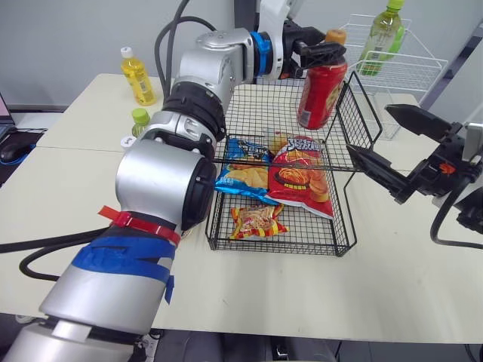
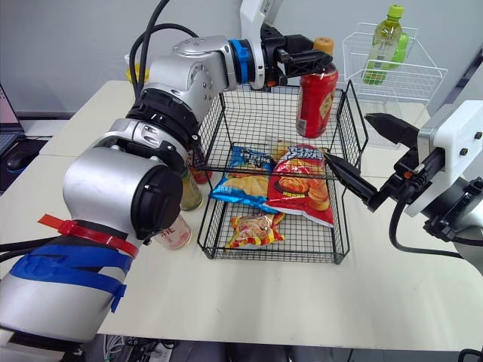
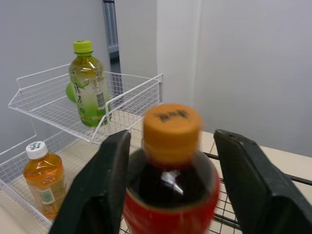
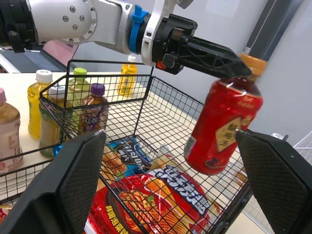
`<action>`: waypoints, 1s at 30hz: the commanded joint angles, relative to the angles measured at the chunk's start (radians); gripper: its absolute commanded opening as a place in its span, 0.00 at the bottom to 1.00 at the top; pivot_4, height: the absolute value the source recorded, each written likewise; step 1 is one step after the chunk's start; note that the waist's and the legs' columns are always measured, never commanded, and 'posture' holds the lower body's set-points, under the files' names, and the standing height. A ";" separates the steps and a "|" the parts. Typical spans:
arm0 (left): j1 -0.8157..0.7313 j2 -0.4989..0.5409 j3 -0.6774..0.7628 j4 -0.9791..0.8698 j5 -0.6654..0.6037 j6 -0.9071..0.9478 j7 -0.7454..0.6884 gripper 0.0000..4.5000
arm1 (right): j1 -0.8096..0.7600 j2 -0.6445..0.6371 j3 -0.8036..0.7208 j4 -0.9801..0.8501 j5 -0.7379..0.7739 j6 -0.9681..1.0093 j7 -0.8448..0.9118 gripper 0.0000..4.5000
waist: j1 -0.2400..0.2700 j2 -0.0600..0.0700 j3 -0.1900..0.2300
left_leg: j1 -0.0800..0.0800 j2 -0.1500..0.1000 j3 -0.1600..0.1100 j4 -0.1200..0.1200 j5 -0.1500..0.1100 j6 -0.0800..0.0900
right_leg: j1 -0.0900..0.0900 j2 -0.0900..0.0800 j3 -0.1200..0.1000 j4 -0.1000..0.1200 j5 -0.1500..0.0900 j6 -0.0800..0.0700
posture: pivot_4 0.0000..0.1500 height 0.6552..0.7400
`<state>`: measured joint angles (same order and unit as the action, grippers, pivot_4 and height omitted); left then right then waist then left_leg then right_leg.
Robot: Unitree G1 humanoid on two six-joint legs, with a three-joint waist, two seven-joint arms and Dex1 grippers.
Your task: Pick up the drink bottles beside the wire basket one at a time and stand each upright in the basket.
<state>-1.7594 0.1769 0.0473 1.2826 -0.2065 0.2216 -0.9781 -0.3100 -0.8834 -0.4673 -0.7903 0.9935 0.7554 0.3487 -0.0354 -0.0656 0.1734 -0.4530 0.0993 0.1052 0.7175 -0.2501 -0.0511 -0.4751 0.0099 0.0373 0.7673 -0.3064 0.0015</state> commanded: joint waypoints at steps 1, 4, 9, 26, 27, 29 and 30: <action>-0.064 0.039 0.018 -0.040 0.012 0.004 -0.044 0.94 | -0.041 -0.017 0.008 -0.012 0.014 -0.004 -0.031 1.00 | -0.001 0.000 0.000 | 0.000 0.000 0.000 0.000 0.000 0.000 | 0.000 0.000 0.000 0.000 0.000 0.000 | 1.00 0.22; -0.061 0.079 0.020 -0.065 0.014 0.023 -0.093 1.00 | -0.061 -0.020 0.031 -0.010 0.015 -0.004 -0.045 1.00 | -0.003 0.000 0.000 | 0.000 0.000 0.000 0.000 0.000 0.000 | 0.000 0.000 0.000 0.000 0.000 0.000 | 1.00 0.22; 0.035 0.228 0.002 -0.293 -0.008 0.136 -0.251 1.00 | -0.101 -0.031 0.068 0.000 0.028 0.002 -0.038 1.00 | -0.015 0.001 0.000 | 0.000 0.000 -0.001 0.000 0.001 -0.002 | 0.000 0.000 0.000 0.001 0.000 0.000 | 1.00 0.22; 0.720 0.909 0.346 -1.153 -0.237 0.738 -0.187 1.00 | -0.322 -0.061 0.279 0.184 0.034 0.018 0.254 1.00 | -0.022 0.006 -0.001 | 0.001 0.001 -0.014 0.007 0.001 -0.002 | 0.003 0.001 -0.001 0.004 0.000 0.000 | 1.00 0.22; 0.811 0.935 0.394 -1.166 -0.237 0.724 -0.195 1.00 | -0.343 -0.055 0.303 0.201 0.024 0.020 0.269 1.00 | -0.021 0.006 -0.001 | -0.001 0.002 -0.015 0.011 0.001 -0.001 | 0.002 0.001 -0.002 0.007 0.000 -0.001 | 1.00 0.22; 0.979 0.955 0.500 -1.180 -0.240 0.700 -0.192 1.00 | -0.378 -0.044 0.351 0.237 -0.019 0.008 0.308 1.00 | -0.020 0.006 -0.001 | -0.001 0.002 -0.016 0.014 0.001 -0.001 | 0.002 0.001 -0.003 0.010 0.000 -0.001 | 1.00 0.22; 1.063 0.954 0.551 -1.184 -0.237 0.683 -0.187 1.00 | -0.393 -0.040 0.374 0.255 -0.036 0.008 0.328 1.00 | -0.020 0.005 -0.001 | -0.001 0.002 -0.015 0.015 0.000 0.000 | 0.002 0.000 -0.004 0.011 0.000 -0.001 | 1.00 0.22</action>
<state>-0.7332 1.1089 0.5066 0.1338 -0.4338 0.9401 -1.1669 -0.6774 -0.9227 -0.1062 -0.5539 0.9883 0.7779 0.6449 -0.0551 -0.0606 0.1726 -0.4540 0.1008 0.0901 0.7339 -0.2499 -0.0510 -0.4733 0.0100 0.0334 0.7799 -0.3068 0.0005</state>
